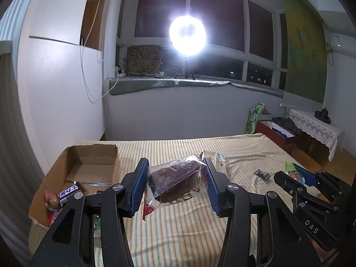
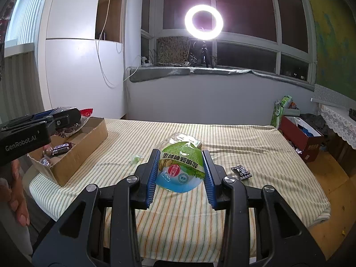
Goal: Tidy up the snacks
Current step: 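Carry the pastry and green pack to the box and open both tools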
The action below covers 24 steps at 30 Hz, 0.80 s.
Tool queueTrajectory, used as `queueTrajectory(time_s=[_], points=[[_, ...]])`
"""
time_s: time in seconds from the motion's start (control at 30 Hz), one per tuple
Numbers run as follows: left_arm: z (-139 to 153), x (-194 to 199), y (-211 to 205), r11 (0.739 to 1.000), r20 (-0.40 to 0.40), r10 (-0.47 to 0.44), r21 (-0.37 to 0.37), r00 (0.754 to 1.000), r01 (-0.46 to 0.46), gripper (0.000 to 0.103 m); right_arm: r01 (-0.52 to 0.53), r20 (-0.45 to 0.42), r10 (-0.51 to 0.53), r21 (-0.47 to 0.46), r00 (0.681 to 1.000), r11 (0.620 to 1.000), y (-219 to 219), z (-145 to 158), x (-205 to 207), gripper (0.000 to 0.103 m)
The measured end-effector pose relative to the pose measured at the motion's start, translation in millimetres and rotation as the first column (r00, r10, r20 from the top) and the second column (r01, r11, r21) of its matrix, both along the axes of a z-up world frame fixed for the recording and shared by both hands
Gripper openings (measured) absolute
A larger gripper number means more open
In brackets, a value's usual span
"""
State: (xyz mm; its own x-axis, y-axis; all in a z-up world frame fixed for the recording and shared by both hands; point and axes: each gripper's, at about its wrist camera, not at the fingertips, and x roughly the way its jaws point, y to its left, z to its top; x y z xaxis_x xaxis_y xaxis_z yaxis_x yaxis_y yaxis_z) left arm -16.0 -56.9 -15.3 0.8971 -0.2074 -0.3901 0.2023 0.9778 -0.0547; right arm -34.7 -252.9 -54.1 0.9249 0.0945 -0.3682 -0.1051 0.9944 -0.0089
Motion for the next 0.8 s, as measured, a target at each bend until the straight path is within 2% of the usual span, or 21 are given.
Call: queueTrajectory(time_s=[0.2, 0.5, 0.6, 0.8], points=[[-2, -1, 12, 1.000, -0.001, 0.007, -0.017, 1.000, -0.007, 0.048, -0.022, -0.011, 0.022, -0.031, 1.000, 0.999, 22, 2, 8, 0.038], [-6, -2, 69, 0.993, 0.000, 0.085, -0.084, 0.996, -0.085, 0.048, -0.139, -0.039, 0.136, -0.112, 0.990, 0.984, 109, 7, 32, 0.039], [-7, -2, 93, 0.986, -0.002, 0.127, -0.106, 0.992, -0.126, 0.048, -0.206, -0.050, 0.201, -0.129, 0.978, 0.970, 144, 6, 41, 0.039], [-15, -8, 150, 0.957, -0.023, 0.255, -0.140, 0.967, -0.256, 0.048, -0.370, -0.065, 0.364, -0.134, 0.929, 0.919, 219, 2, 52, 0.039]])
